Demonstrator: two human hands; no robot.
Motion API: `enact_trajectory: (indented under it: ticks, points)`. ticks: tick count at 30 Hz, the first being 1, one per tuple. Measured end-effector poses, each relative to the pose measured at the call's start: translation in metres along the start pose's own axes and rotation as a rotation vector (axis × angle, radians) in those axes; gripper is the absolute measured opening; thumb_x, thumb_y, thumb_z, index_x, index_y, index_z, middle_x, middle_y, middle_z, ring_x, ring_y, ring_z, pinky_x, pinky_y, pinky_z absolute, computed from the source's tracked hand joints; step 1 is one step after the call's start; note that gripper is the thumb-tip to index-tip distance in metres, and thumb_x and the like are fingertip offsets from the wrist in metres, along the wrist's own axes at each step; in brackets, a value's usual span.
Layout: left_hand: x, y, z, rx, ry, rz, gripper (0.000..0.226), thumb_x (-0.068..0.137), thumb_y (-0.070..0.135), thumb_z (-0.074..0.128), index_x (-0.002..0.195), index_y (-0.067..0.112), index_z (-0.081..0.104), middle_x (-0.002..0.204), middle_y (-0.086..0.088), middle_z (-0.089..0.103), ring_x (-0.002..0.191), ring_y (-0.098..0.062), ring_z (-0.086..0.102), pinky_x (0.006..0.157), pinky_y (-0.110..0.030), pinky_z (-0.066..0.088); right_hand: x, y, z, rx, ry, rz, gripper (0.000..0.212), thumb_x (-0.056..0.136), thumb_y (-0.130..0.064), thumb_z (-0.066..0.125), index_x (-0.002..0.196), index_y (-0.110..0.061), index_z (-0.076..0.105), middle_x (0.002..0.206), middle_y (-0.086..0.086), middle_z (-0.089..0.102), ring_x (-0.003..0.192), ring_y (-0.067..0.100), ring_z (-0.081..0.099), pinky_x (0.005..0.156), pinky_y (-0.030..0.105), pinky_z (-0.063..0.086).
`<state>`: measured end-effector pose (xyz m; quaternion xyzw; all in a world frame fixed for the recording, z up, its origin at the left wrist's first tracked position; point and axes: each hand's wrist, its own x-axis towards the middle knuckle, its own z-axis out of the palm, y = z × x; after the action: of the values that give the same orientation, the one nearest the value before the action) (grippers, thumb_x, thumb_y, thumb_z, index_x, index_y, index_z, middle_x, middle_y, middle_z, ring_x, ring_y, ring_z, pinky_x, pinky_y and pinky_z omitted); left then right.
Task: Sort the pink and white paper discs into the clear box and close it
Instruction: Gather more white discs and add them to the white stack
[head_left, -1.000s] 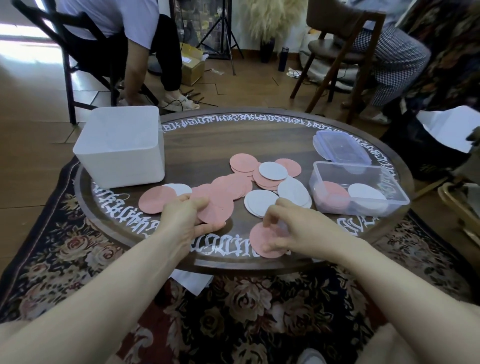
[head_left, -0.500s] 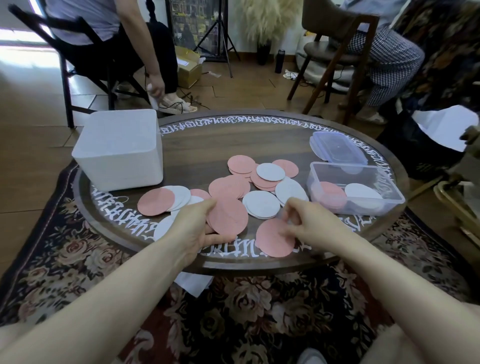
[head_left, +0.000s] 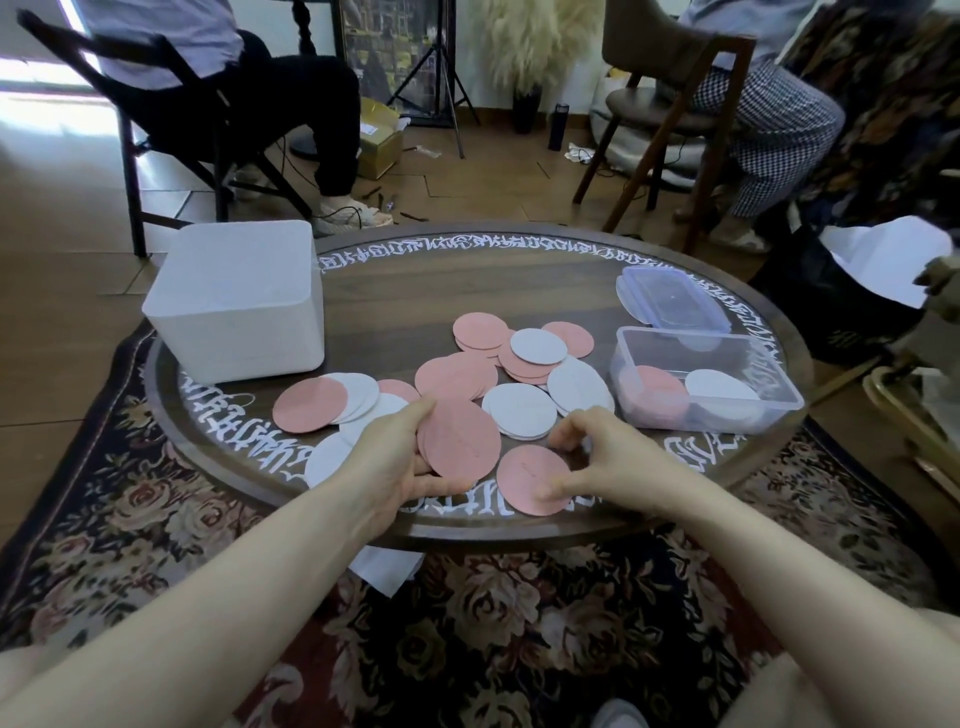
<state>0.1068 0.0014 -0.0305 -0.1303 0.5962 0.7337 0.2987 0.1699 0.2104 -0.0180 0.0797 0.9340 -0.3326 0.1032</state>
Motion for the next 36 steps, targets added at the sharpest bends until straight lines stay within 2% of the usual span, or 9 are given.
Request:
enact_trajectory:
  ticks: [5, 11, 15, 18, 21, 24, 27, 32, 36]
  points:
    - [0.001, 0.000, 0.000, 0.021, 0.007, 0.012, 0.043, 0.095, 0.036, 0.050, 0.126, 0.007, 0.052, 0.117, -0.017, 0.062, 0.095, -0.034, 0.067, 0.060, -0.044, 0.059, 0.006, 0.003, 0.003, 0.032, -0.009, 0.015, 0.037, 0.066, -0.023, 0.083, 0.088, -0.020, 0.053, 0.087, -0.003, 0.060, 0.067, 0.011, 0.051, 0.064, 0.027, 0.043]
    - [-0.001, 0.000, -0.001, 0.113, -0.064, 0.060, 0.035, 0.089, 0.028, 0.063, 0.115, 0.005, 0.060, 0.110, -0.016, 0.067, 0.093, -0.030, 0.068, 0.062, -0.037, 0.058, 0.007, 0.003, -0.003, 0.525, 0.027, 0.045, 0.017, 0.084, -0.006, 0.069, 0.080, -0.010, 0.052, 0.053, 0.004, 0.054, 0.035, 0.010, 0.043, 0.037, 0.019, 0.033]
    - [-0.009, -0.005, 0.005, 0.292, -0.145, 0.183, 0.031, 0.079, 0.014, 0.074, 0.107, 0.006, 0.061, 0.101, -0.013, 0.069, 0.072, -0.027, 0.069, 0.055, -0.032, 0.057, 0.004, -0.005, 0.003, 0.722, -0.049, 0.043, 0.013, 0.086, -0.006, 0.065, 0.086, -0.005, 0.052, 0.055, 0.011, 0.059, 0.041, 0.018, 0.054, 0.044, 0.025, 0.043]
    - [-0.012, -0.011, 0.012, 0.392, -0.161, 0.358, 0.022, 0.081, 0.004, 0.070, 0.101, 0.005, 0.062, 0.094, -0.017, 0.067, 0.053, -0.025, 0.062, 0.042, -0.028, 0.052, 0.000, -0.007, 0.009, 0.710, -0.091, 0.000, 0.019, 0.081, -0.005, 0.071, 0.090, -0.006, 0.054, 0.064, 0.005, 0.063, 0.048, 0.018, 0.055, 0.042, 0.027, 0.043]
    - [-0.012, -0.014, 0.013, 0.540, -0.166, 0.563, 0.012, 0.084, 0.008, 0.067, 0.092, 0.017, 0.062, 0.085, -0.007, 0.067, 0.053, -0.018, 0.062, 0.047, -0.032, 0.052, -0.004, -0.011, 0.009, 0.602, -0.095, -0.136, 0.019, 0.079, -0.005, 0.073, 0.089, -0.008, 0.058, 0.066, -0.003, 0.062, 0.048, 0.011, 0.049, 0.043, 0.022, 0.035]
    - [-0.012, -0.015, 0.010, 0.989, -0.046, 0.894, 0.005, 0.088, 0.024, 0.060, 0.093, 0.023, 0.060, 0.078, 0.010, 0.063, 0.063, -0.008, 0.056, 0.059, -0.028, 0.047, -0.003, -0.008, 0.009, 0.502, -0.006, -0.257, 0.016, 0.079, -0.006, 0.074, 0.080, -0.013, 0.060, 0.069, 0.001, 0.063, 0.062, 0.012, 0.054, 0.059, 0.027, 0.044]
    - [-0.007, -0.015, 0.005, 1.430, 0.120, 1.229, 0.021, 0.084, 0.038, 0.048, 0.087, 0.020, 0.059, 0.076, 0.007, 0.057, 0.071, -0.018, 0.054, 0.055, -0.031, 0.043, 0.000, -0.002, 0.012, 0.343, 0.080, -0.299, 0.016, 0.076, -0.017, 0.075, 0.078, -0.021, 0.060, 0.077, 0.013, 0.064, 0.067, 0.022, 0.053, 0.065, 0.042, 0.046]
    - [-0.006, -0.019, 0.009, 1.195, -0.070, 0.992, 0.014, 0.087, 0.031, 0.060, 0.099, 0.024, 0.059, 0.091, 0.010, 0.055, 0.082, -0.011, 0.052, 0.069, -0.034, 0.045, -0.003, -0.001, 0.017, 0.319, 0.092, -0.329, 0.019, 0.077, -0.012, 0.075, 0.077, -0.022, 0.059, 0.071, -0.002, 0.060, 0.062, 0.011, 0.049, 0.061, 0.031, 0.040]
    - [-0.003, -0.022, 0.009, 1.088, -0.119, 0.941, 0.011, 0.086, 0.027, 0.063, 0.096, 0.022, 0.061, 0.083, 0.009, 0.058, 0.074, -0.006, 0.049, 0.066, -0.029, 0.041, -0.001, -0.003, 0.015, 0.337, 0.105, -0.327, 0.022, 0.076, -0.009, 0.075, 0.078, -0.023, 0.059, 0.065, -0.013, 0.056, 0.059, 0.009, 0.047, 0.059, 0.027, 0.040]
